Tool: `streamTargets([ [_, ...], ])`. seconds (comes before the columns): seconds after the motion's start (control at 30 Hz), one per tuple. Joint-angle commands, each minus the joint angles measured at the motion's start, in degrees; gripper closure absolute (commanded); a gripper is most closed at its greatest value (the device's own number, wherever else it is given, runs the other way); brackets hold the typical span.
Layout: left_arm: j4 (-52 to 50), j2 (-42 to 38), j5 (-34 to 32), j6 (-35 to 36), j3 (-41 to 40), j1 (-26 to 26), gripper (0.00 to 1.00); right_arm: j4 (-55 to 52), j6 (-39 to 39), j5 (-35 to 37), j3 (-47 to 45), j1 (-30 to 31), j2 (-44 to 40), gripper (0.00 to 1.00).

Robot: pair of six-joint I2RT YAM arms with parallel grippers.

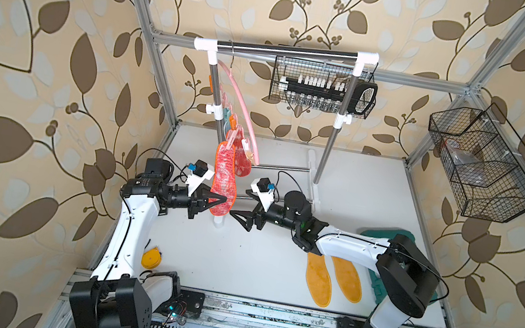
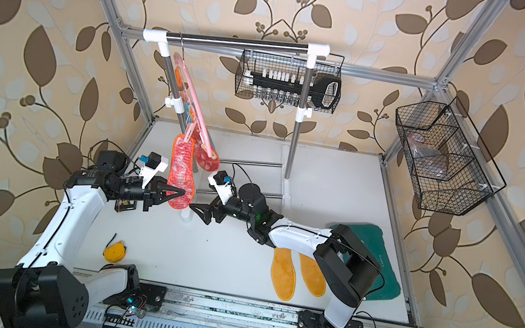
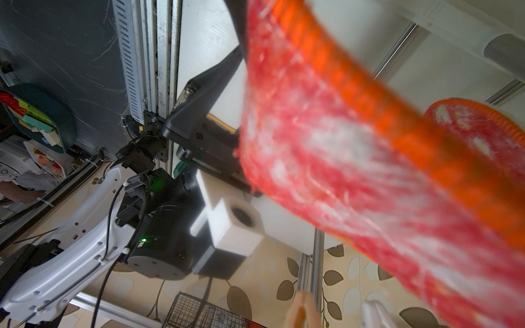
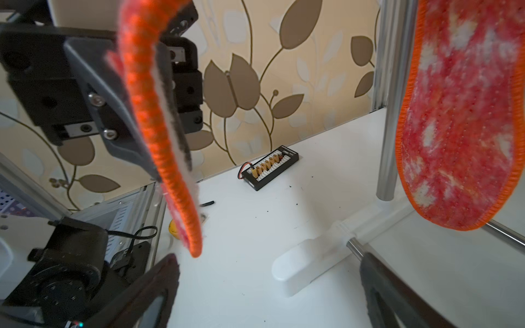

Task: Take the shoe insoles off the hanger
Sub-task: Remove the insole from the hanger.

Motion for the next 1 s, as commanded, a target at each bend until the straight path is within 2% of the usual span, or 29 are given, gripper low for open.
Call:
streamTargets([
  [0.0,-0.88,-1.88,-0.14,0.92,-0.44,0.53,1.00,5.75,3.51,4.72,-1.68,-0.75,-1.57,0.02],
  [0.03,-0.63,-2.21,-0.65,0.83,-0.69,0.55,1.00,6.17,3.78,3.12,-2.03,-1.42,-1.56,0.02],
  [0.13,0.52,-3.28,-1.63,0.45,-1.70,0.55,1.00,7.48,9.20,9.01,-4.36,-3.60,-2.05,0.02],
  [0.23,1.07,-3.93,-2.03,0.28,-2.15,0.53,1.00,8.59,8.66,4.37,-4.89,-6.80,-2.07,0.02],
  [0.43,0.98,-4.03,-2.21,0.48,-2.14,0.49,1.00,2.65,5.06,-7.77,-0.24,-13.00,-4.20,0.04],
  [0.6,-0.61,-4.20,-2.71,1.94,-1.50,0.52,1.00,-6.41,4.56,-17.61,10.08,-16.95,-2.52,0.10],
  [0.7,-1.37,-4.63,-3.15,2.57,-1.37,0.50,1.00,-10.96,7.20,-21.06,17.75,-18.20,0.03,0.16],
  [0.97,-2.80,-4.83,-2.21,4.52,-1.68,0.46,1.00,-9.48,19.36,-28.54,33.36,-18.10,9.03,0.22],
])
